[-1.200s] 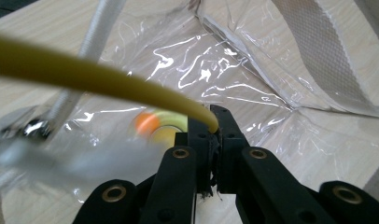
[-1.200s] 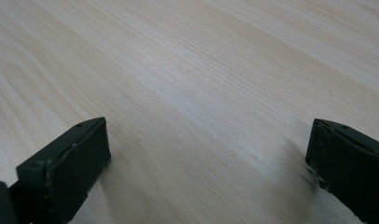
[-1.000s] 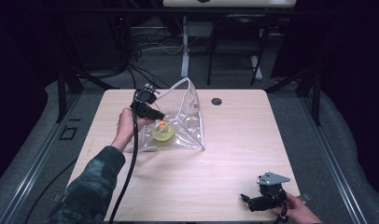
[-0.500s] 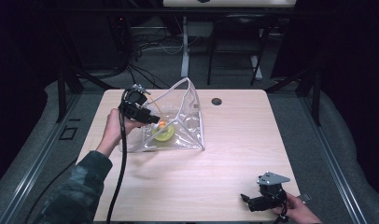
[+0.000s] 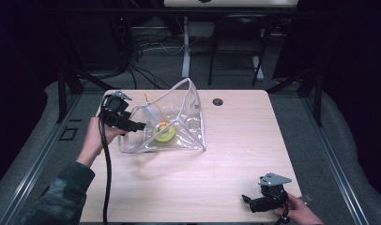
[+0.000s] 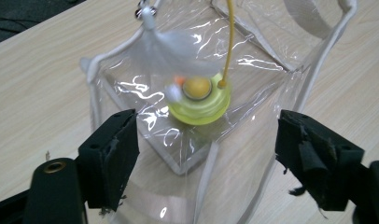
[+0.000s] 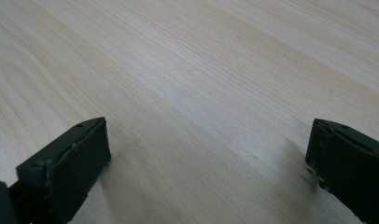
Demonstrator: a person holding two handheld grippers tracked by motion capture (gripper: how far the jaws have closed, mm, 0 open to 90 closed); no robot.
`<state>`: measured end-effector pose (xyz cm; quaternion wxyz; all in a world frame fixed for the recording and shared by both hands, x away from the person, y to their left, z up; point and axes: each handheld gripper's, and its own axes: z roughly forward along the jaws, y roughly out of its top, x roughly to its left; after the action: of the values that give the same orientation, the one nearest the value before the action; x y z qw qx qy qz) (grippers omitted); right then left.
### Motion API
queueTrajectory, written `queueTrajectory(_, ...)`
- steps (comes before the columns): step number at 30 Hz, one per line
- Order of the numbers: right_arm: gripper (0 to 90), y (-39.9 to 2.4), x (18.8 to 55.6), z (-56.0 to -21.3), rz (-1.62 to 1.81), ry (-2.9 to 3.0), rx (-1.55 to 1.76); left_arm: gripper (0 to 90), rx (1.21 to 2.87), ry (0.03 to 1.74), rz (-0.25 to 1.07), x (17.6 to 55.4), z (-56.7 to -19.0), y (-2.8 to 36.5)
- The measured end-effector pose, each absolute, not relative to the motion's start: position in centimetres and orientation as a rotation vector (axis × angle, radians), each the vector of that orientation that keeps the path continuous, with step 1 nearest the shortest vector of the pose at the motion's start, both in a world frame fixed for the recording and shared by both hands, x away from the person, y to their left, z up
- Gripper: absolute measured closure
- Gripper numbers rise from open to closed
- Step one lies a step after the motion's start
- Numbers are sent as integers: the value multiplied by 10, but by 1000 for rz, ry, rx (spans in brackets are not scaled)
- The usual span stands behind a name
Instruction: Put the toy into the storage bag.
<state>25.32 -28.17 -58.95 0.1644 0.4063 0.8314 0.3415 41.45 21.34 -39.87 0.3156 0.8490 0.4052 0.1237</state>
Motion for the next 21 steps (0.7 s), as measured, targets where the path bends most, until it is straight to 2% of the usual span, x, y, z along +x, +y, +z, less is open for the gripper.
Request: queueTrajectory(21,0,-282,253,-589,969,2367,1155,65,2102,1162,374,388,-416,274)
